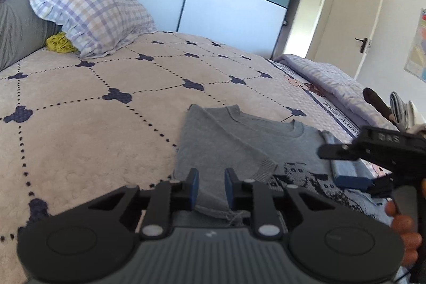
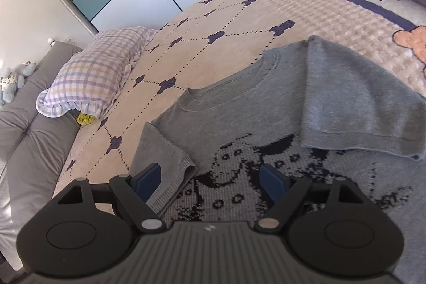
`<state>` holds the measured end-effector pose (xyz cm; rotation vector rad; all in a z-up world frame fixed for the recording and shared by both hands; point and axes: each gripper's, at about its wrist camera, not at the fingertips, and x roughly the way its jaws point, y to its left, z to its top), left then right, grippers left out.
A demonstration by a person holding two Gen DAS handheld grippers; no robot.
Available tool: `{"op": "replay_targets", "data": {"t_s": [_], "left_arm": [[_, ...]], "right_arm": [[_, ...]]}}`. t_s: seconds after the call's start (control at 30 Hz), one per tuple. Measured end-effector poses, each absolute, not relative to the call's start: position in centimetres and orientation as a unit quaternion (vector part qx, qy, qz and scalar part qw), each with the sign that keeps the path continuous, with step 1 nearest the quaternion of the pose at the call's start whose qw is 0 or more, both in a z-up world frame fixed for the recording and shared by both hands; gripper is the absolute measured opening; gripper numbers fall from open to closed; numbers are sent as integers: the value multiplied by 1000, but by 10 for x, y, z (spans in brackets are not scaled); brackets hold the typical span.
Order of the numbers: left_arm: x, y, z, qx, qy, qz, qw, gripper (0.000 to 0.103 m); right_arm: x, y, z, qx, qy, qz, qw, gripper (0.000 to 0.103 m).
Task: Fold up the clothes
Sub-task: 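Fold the held sweater side and sleeve over the body with the left gripper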
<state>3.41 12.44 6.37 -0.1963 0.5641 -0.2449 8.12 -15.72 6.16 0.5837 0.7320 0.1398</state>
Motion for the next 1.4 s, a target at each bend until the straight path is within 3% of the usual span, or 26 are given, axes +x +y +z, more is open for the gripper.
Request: {"op": "replay_targets", "data": {"t_s": [0.1, 0.5, 0.63, 0.73, 1.0, 1.4], "left_arm": [[29, 122, 60, -72, 283, -156, 943, 19], [40, 126, 36, 72, 323, -96, 939, 21], [52, 126, 31, 64, 326, -92, 939, 20], [58, 137, 29, 20, 328, -73, 942, 7], [56, 171, 24, -65, 325, -76, 941, 7], [49, 187, 38, -67, 325, -61, 941, 6]], "right_arm": [[88, -150, 52, 283, 374, 59, 882, 78], [77, -145, 61, 258, 365, 54, 893, 78], [74, -146, 65, 259, 358, 58, 896, 78], [73, -150, 67, 265, 353, 57, 896, 78], [71, -157, 67, 286, 349, 59, 891, 78], [70, -160, 68, 296, 346, 62, 888, 78]]}}
